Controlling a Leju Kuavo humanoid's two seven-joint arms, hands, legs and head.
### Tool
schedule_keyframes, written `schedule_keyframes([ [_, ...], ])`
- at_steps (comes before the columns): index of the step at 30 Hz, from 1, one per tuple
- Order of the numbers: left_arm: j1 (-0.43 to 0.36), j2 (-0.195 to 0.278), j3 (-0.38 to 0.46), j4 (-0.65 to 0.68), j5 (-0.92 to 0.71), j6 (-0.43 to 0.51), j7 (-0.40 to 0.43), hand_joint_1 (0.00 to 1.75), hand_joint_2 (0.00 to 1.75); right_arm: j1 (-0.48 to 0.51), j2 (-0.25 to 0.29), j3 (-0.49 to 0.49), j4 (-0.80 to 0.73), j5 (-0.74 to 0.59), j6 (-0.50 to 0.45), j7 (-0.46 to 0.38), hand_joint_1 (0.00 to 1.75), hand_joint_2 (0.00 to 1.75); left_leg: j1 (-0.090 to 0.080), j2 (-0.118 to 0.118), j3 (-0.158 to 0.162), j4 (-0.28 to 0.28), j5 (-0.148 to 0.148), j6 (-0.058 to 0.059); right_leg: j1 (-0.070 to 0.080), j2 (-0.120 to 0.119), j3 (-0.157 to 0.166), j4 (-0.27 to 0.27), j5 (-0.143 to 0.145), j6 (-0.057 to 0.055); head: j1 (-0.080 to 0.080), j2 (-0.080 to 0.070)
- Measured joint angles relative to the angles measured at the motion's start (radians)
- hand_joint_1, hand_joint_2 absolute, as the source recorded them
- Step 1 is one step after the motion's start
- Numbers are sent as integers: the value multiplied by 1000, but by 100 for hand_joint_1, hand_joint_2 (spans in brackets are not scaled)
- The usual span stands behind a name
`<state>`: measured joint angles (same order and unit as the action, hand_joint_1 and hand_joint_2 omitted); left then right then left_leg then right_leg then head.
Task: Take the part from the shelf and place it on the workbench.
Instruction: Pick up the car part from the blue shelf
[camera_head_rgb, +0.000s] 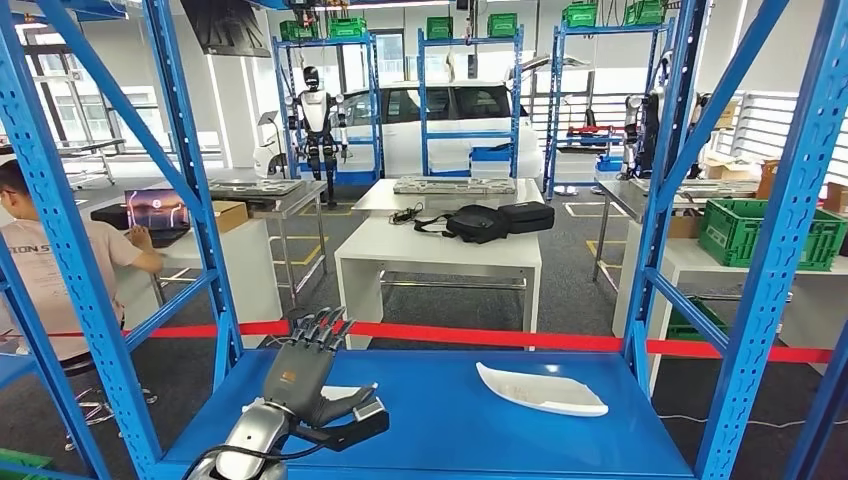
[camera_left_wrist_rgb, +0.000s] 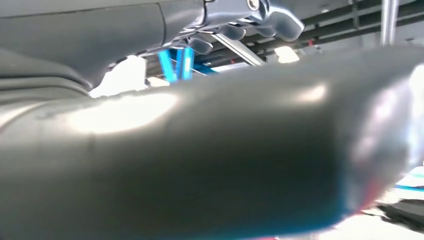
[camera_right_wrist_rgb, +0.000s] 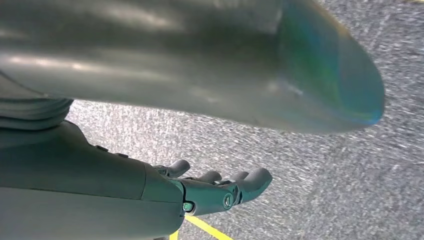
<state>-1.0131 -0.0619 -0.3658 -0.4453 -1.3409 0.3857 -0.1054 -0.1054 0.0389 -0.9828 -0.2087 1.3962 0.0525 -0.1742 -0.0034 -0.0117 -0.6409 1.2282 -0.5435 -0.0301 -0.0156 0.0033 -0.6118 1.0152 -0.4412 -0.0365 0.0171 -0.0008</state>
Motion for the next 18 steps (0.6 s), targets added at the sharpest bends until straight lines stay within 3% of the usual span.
schedule_keyframes([
  [2,4,4,0,7,0,-3,2,0,0,1,0,0,0,2,0,1,0,0,4,2,-71,76,-48,-5,0,2,18,0,-18,-1,0,0],
  [3,6,6,0,11,0,-3,3,0,0,2,0,0,0,3,0,1,0,0,6,3,-86,72,-50,-5,0,3,29,0,-27,0,-1,0],
  [4,7,9,0,13,0,-3,4,0,0,3,1,0,0,3,0,1,0,0,6,4,-86,38,-29,-4,0,4,41,0,-36,2,-1,0],
  [6,6,12,0,17,0,-3,5,0,0,2,2,0,0,4,0,1,0,0,5,6,-55,-93,74,5,0,5,64,0,-55,7,-2,0],
  [8,4,15,0,22,0,-9,8,0,0,0,2,0,0,4,0,1,0,0,1,9,-29,-196,142,15,2,5,77,-3,-73,17,-2,0],
  [12,4,21,0,30,0,-21,17,0,0,0,3,0,0,4,-1,1,0,0,1,7,-4,-227,143,40,3,3,82,21,-80,38,-1,0],
  [14,3,24,0,35,0,-25,19,0,0,-2,3,0,0,4,-2,1,0,0,3,5,14,-228,136,50,1,1,29,111,-93,45,0,0],
  [16,9,26,0,44,2,-31,18,0,0,-1,3,0,0,3,-2,2,0,0,1,2,27,-228,121,56,1,0,-56,232,-134,48,1,0],
  [18,21,30,1,54,8,-34,18,0,0,2,3,0,0,2,-2,2,0,0,-1,0,46,-227,103,56,2,0,-114,275,-167,47,2,0],
])
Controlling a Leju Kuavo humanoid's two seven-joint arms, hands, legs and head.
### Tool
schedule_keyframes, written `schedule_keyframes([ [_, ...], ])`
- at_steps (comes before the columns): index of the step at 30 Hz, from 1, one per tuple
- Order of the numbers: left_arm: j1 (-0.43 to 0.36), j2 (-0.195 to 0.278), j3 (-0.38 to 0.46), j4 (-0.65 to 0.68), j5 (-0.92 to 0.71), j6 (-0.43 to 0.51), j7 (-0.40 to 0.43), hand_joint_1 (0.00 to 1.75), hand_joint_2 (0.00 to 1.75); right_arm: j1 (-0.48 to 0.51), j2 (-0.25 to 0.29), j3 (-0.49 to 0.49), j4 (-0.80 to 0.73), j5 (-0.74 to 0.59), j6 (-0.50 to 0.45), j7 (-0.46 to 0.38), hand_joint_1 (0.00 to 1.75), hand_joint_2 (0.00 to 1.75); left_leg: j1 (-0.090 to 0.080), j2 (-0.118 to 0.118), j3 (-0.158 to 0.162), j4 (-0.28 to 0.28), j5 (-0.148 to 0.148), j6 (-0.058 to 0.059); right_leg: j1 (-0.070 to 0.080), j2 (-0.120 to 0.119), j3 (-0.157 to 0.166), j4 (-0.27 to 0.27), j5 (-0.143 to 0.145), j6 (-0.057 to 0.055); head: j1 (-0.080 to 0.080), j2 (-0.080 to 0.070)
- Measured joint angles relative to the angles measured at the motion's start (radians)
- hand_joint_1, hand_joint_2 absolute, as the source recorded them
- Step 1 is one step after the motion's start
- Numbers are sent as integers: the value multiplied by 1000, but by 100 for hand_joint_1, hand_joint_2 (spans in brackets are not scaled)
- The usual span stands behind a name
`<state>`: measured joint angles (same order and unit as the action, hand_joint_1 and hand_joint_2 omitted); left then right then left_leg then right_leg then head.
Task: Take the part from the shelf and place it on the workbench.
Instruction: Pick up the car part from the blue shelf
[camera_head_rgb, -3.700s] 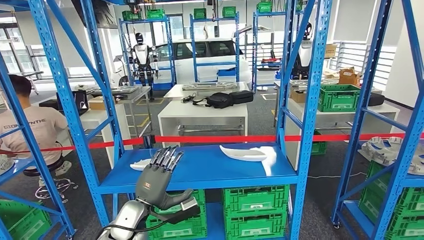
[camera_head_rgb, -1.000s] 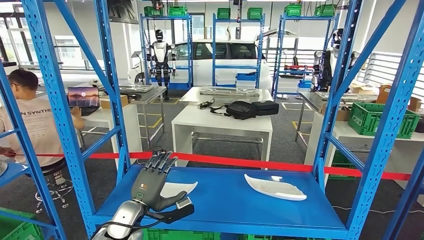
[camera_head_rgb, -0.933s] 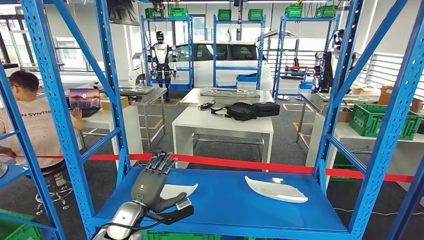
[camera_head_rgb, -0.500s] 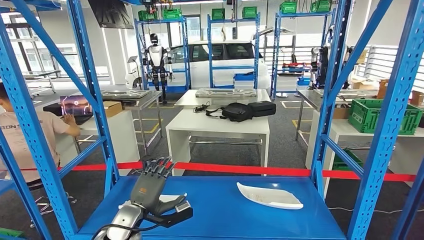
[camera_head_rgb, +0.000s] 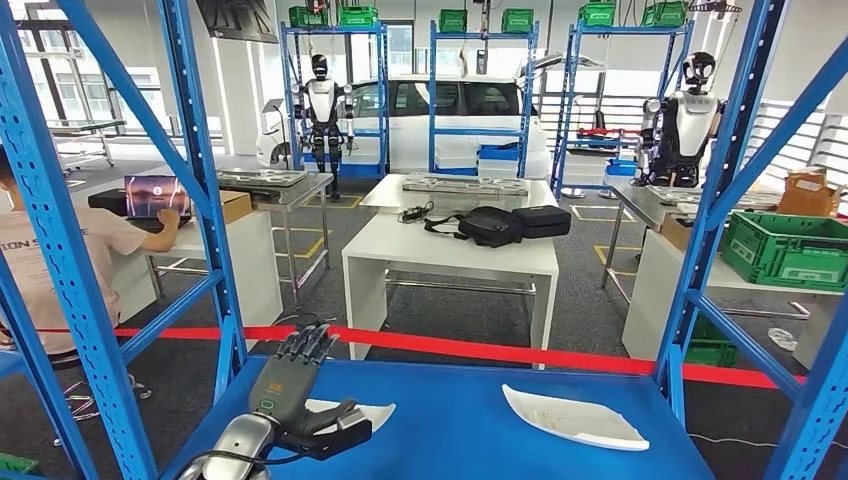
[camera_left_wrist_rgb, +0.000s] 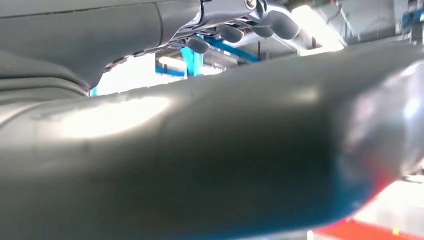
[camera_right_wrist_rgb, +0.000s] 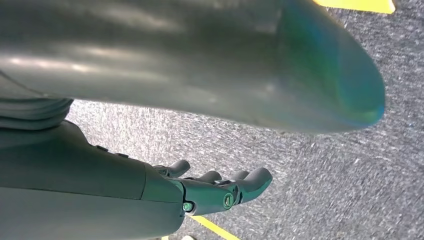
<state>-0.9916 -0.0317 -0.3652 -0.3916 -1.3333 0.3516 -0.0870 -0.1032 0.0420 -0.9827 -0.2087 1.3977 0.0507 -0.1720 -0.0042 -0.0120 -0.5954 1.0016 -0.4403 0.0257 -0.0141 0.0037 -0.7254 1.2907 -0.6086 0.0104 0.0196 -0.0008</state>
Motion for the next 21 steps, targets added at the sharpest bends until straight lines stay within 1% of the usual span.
schedule_keyframes([
  [1,6,2,0,4,3,-1,1,0,0,2,0,0,0,-1,0,0,0,0,-1,-1,12,2,-11,-1,0,0,-5,-29,13,-1,1,0],
  [2,9,4,1,8,5,-1,4,0,0,3,0,0,0,-2,0,0,0,0,-1,-1,24,4,-22,-3,0,0,5,-85,49,-4,1,0],
  [3,12,5,2,12,6,-2,7,0,0,4,0,0,0,-3,0,0,0,0,-1,-1,34,6,-34,-6,0,-1,23,-153,107,-6,1,0],
  [4,13,7,4,15,7,-3,10,0,0,4,0,0,0,-4,0,0,0,0,-2,-2,44,9,-46,-10,3,-1,38,-214,153,-9,2,0],
  [5,14,8,5,19,7,-5,14,0,0,4,-1,0,0,-4,0,0,0,0,-3,-3,50,10,-54,-16,5,-1,50,-250,183,-12,2,0],
  [6,15,11,6,21,8,-7,18,0,0,5,-1,0,0,-5,0,0,0,0,-5,-4,56,10,-61,-22,6,-1,56,-267,199,-17,2,0],
  [7,17,13,7,23,8,-8,21,0,0,5,-1,0,0,-5,0,0,0,0,-6,-5,62,11,-64,-28,8,0,59,-268,192,-22,1,0],
  [9,20,21,8,24,8,-9,23,0,0,5,0,0,0,-5,0,0,0,0,-6,-5,64,23,-68,-39,4,1,74,-270,191,-35,1,0],
  [10,21,24,9,24,10,-11,23,0,0,5,0,0,0,-5,0,0,0,0,-6,-3,51,51,-73,-43,3,1,83,-271,187,-41,0,0],
  [11,21,28,12,25,15,-15,20,0,0,4,-1,0,0,-5,0,0,0,0,-4,-1,28,93,-83,-48,1,1,92,-272,183,-46,-1,0],
  [12,24,33,15,27,20,-24,14,0,0,3,-1,0,0,-5,0,0,0,0,-2,1,-7,153,-103,-54,1,1,100,-273,177,-50,-2,0],
  [13,29,38,19,30,25,-34,6,0,0,2,-1,0,0,-5,0,1,0,0,0,3,-48,216,-128,-59,1,2,106,-273,172,-52,-2,0],
  [14,35,44,23,33,28,-43,-2,0,0,2,-1,0,0,-5,0,2,0,0,2,4,-84,265,-150,-62,1,4,111,-272,166,-53,-2,0],
  [15,42,50,27,35,29,-49,-10,0,0,2,-1,0,0,-4,0,4,0,0,3,4,-112,292,-160,-64,1,6,116,-272,159,-53,-3,0],
  [16,48,55,29,37,29,-51,-15,0,0,4,-1,0,0,-4,0,6,0,0,4,5,-122,281,-143,-64,1,7,123,-271,153,-52,-3,0],
  [17,51,60,31,37,29,-52,-18,0,0,5,0,0,0,-4,1,7,0,0,4,5,-115,236,-103,-61,1,9,131,-269,146,-50,-3,0],
  [18,53,64,33,38,29,-53,-19,0,0,5,0,0,0,-4,1,7,0,0,3,5,-94,165,-49,-58,2,9,140,-268,138,-48,-3,0],
  [19,53,68,34,38,29,-54,-18,0,0,5,0,0,0,-4,1,8,0,0,2,5,-72,98,-9,-54,2,9,148,-267,131,-45,-3,0],
  [20,53,70,35,39,29,-57,-14,0,0,4,0,0,0,-4,1,9,0,0,-1,6,-53,47,8,-50,3,9,152,-267,125,-41,-4,0],
  [21,54,72,36,40,28,-61,-10,0,0,3,-1,0,0,-4,1,10,0,0,-3,6,-41,20,16,-45,3,9,155,-267,121,-35,-4,0],
])
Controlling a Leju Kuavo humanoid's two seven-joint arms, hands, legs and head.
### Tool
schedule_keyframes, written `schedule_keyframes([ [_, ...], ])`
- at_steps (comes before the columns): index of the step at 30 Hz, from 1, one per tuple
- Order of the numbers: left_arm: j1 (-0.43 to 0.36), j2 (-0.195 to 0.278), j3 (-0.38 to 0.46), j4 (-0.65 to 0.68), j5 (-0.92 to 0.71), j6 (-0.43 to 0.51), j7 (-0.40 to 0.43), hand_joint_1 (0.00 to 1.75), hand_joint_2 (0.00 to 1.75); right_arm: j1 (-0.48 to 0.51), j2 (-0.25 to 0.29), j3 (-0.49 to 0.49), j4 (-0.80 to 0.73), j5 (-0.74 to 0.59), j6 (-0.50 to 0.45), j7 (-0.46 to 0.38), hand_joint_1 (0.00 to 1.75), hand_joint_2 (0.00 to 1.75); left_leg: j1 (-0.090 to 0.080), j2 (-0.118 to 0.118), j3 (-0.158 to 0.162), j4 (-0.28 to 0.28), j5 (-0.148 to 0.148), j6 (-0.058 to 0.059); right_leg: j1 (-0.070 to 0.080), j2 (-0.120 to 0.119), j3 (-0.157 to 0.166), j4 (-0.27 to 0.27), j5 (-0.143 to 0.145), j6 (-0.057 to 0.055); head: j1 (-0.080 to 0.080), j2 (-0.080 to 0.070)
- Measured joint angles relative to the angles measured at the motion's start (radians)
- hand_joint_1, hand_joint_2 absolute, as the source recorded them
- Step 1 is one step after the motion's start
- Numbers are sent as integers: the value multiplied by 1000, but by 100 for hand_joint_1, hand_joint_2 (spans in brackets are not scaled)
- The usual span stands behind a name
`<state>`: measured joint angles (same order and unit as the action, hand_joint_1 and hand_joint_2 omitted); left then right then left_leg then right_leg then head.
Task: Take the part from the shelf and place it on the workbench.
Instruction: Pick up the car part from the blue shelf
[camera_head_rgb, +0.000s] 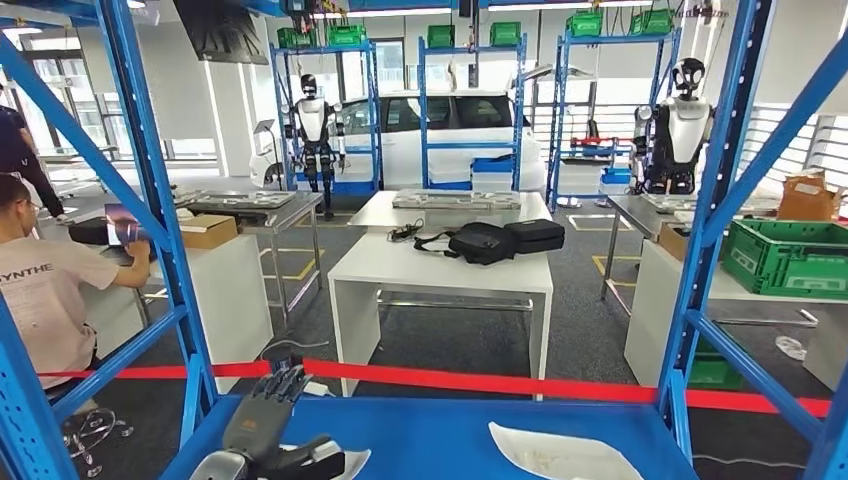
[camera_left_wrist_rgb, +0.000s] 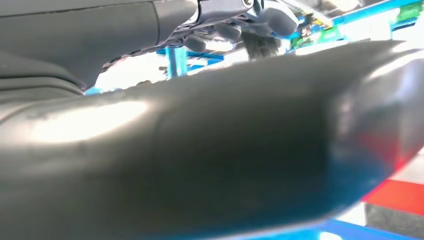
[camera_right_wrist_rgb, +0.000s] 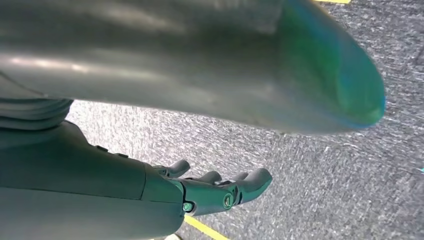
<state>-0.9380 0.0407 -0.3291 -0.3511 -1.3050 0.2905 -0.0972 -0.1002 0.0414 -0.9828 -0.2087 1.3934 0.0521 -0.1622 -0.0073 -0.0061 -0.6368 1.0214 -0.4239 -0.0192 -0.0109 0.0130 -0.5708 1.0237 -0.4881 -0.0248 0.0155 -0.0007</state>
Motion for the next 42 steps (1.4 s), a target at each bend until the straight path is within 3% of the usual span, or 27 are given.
schedule_keyframes([
  [1,2,1,1,1,-1,-4,4,0,0,0,0,0,0,0,0,1,0,0,0,0,4,-6,-5,2,2,0,1,2,-5,3,0,0],
  [5,15,7,4,5,-2,-13,5,0,0,1,0,0,0,1,1,1,0,0,0,-4,10,-9,6,0,6,-2,6,0,-10,-17,1,0],
  [7,18,8,4,5,-1,-17,4,0,0,0,0,0,0,1,1,1,0,0,0,-6,11,-9,3,5,6,-4,11,-7,-11,-17,2,0],
  [10,28,10,4,7,9,-32,-3,0,0,-3,0,0,0,-2,1,1,0,0,-1,-7,11,-9,-1,11,5,-6,15,-14,-12,-12,3,0],
  [14,45,14,4,9,16,-36,-25,0,0,-3,0,0,0,-7,1,1,0,0,-3,-7,11,-9,-2,15,3,-6,18,-19,-12,11,3,0],
  [17,54,16,4,11,15,-35,-43,0,0,-1,0,0,0,-8,1,1,0,0,-3,-7,11,-9,-2,16,3,-6,18,-19,-12,16,3,0],
  [32,82,28,21,13,17,-12,-97,0,0,7,0,0,0,-9,1,1,0,0,0,-6,14,-9,-2,16,6,-6,18,-17,-12,16,3,0],
  [42,98,31,38,13,30,-42,-191,0,0,8,0,0,0,-10,0,1,0,0,0,-6,14,-9,-2,16,5,-6,18,-17,-13,16,3,0],
])
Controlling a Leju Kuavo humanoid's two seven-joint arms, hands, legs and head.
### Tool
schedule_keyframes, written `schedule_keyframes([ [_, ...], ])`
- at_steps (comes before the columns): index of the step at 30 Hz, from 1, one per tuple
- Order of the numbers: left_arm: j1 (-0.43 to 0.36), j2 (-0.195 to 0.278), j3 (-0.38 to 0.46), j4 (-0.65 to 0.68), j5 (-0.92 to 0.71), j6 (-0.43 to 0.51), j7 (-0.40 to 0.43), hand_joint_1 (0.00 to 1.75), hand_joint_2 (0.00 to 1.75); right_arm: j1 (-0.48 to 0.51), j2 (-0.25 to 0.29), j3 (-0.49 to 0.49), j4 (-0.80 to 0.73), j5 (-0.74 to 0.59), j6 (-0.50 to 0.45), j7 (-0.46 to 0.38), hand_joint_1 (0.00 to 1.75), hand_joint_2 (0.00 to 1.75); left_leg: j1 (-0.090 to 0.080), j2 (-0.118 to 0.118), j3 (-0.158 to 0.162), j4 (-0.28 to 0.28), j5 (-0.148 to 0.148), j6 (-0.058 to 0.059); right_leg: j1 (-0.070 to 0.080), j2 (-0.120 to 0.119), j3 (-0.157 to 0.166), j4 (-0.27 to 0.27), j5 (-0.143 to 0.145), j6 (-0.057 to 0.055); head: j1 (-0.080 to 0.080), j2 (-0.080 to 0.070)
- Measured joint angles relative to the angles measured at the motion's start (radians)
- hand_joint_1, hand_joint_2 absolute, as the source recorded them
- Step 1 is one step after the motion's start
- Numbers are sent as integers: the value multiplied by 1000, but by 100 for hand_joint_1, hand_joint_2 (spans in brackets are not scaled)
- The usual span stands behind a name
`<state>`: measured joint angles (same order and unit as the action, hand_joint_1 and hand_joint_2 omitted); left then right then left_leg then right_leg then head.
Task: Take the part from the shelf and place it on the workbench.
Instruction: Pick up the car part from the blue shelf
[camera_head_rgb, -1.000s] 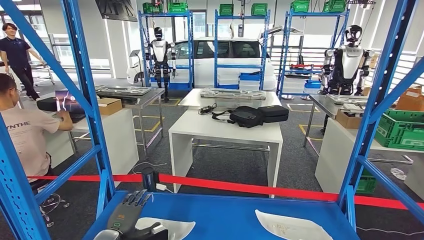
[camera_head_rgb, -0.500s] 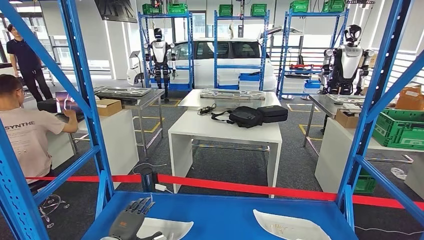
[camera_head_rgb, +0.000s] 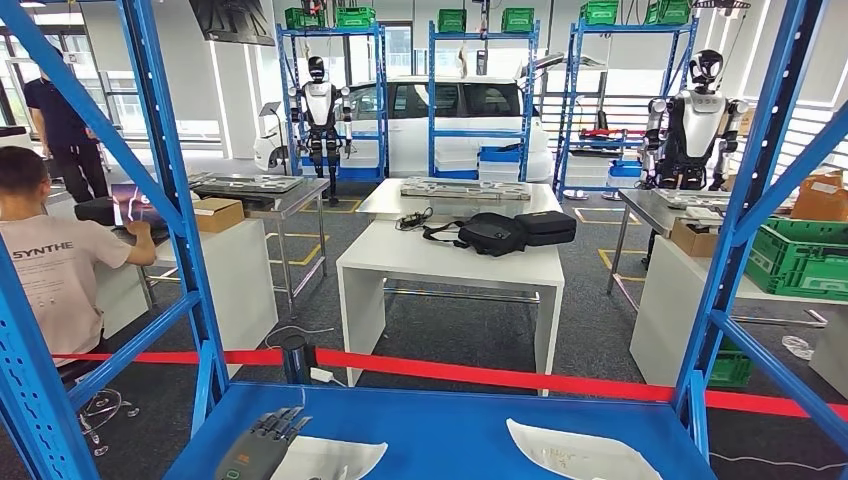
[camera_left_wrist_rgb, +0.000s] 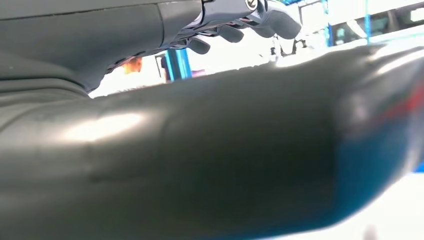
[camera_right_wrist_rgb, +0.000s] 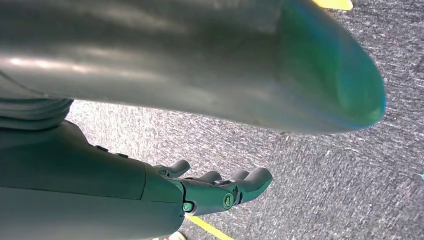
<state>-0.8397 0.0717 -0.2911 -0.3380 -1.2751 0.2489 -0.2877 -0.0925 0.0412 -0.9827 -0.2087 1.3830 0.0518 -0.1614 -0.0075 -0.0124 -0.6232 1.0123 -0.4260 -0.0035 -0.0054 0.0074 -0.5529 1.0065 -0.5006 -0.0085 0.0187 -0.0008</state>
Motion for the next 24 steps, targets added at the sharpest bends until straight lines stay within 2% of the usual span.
schedule_keyframes([
  [6,10,-1,0,2,-9,-19,-11,0,0,0,0,0,0,-2,-2,-1,0,0,0,0,0,0,0,0,0,0,0,0,0,0,0,0],
  [10,29,-8,0,3,-29,-8,-1,0,175,2,0,0,0,-8,-6,-2,0,0,0,0,0,0,0,0,0,0,0,0,0,0,0,0],
  [24,71,-36,0,12,-62,76,43,0,175,4,0,0,0,-8,-10,-3,0,0,0,0,0,0,0,0,0,0,0,0,0,0,0,0],
])
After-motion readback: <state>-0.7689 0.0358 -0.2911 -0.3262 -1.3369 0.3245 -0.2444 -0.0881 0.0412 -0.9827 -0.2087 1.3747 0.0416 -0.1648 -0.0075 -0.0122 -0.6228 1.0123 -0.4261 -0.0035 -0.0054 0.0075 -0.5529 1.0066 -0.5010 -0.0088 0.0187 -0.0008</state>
